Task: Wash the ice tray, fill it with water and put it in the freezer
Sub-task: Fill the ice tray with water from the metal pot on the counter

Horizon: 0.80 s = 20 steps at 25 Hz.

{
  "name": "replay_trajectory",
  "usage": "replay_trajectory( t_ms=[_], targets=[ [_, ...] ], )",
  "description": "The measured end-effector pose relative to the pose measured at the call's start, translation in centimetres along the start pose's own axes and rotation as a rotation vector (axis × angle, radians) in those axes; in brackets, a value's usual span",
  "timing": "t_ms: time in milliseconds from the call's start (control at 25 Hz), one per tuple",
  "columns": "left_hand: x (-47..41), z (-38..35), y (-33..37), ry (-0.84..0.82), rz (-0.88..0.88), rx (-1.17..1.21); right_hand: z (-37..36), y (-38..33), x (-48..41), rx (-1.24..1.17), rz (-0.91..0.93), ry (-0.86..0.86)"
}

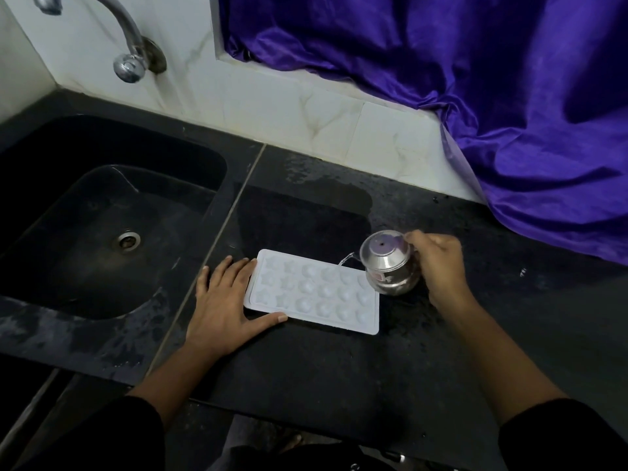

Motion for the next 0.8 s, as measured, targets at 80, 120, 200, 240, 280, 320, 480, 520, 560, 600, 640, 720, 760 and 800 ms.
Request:
replay_trajectory(
  t_ms=[80, 120, 200, 240, 280, 320, 480, 520, 560, 600, 640, 720, 760, 800],
  targets=[
    [0.0, 0.0, 0.0, -0.001, -0.002, 0.000, 0.1, 0.0, 0.2, -0.170, -0.061, -0.010],
    [0.0, 0.0, 0.0, -0.001, -0.002, 0.002, -0.1, -0.1, 0.3, -0.228, -0.078, -0.022],
    [0.0, 0.0, 0.0, -0.004, -0.004, 0.005, -0.8, -0.4, 0.2, -0.274, -0.080, -0.034],
    [-0.1, 0.0, 0.0, -0.005, -0.005, 0.006, -1.4, -0.5, 0.1, -0.255, -0.061, -0.042],
    [-0.1, 0.0, 0.0, -0.004, -0.006, 0.006, -2.0, -0.8, 0.1, -0.208, -0.027, -0.054],
    [0.0, 0.1, 0.0, -0.002, -0.005, 0.005, -2.7, -1.0, 0.0, -0.139, 0.020, -0.075],
    [0.0, 0.1, 0.0, -0.002, -0.001, -0.001, -5.2, -1.5, 0.1, 0.373, 0.229, -0.170],
    [0.0, 0.1, 0.1, 0.000, 0.000, 0.000, -5.7, -1.5, 0.3, 0.502, 0.264, -0.178],
    [0.0, 0.1, 0.0, 0.000, 0.003, 0.000, -6.2, -1.6, 0.6, 0.591, 0.292, -0.186],
    [0.0, 0.1, 0.0, -0.003, 0.004, -0.001, -6.6, -1.7, 0.9, 0.645, 0.318, -0.191],
    [0.0, 0.1, 0.0, -0.008, 0.005, -0.003, -7.1, -1.8, 1.2, 0.684, 0.340, -0.194],
    [0.0, 0.1, 0.0, -0.014, 0.003, -0.009, -7.6, -2.0, 1.5, 0.756, 0.376, -0.195],
    [0.0, 0.1, 0.0, -0.014, 0.002, -0.010, -7.8, -2.1, 1.6, 0.777, 0.388, -0.194],
    [0.0, 0.1, 0.0, -0.012, 0.002, -0.007, -7.7, -2.0, 1.4, 0.782, 0.396, -0.190]
  ],
)
Point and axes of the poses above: each hand's wrist, its own x-axis away from the middle knuckle, its own z-axis out of the back of the hand, y = z × x, the point moved 3 cm from there along -x, towards the middle knuckle, and after that the axes turned 14 degrees about -x, right-handed, at the moved point
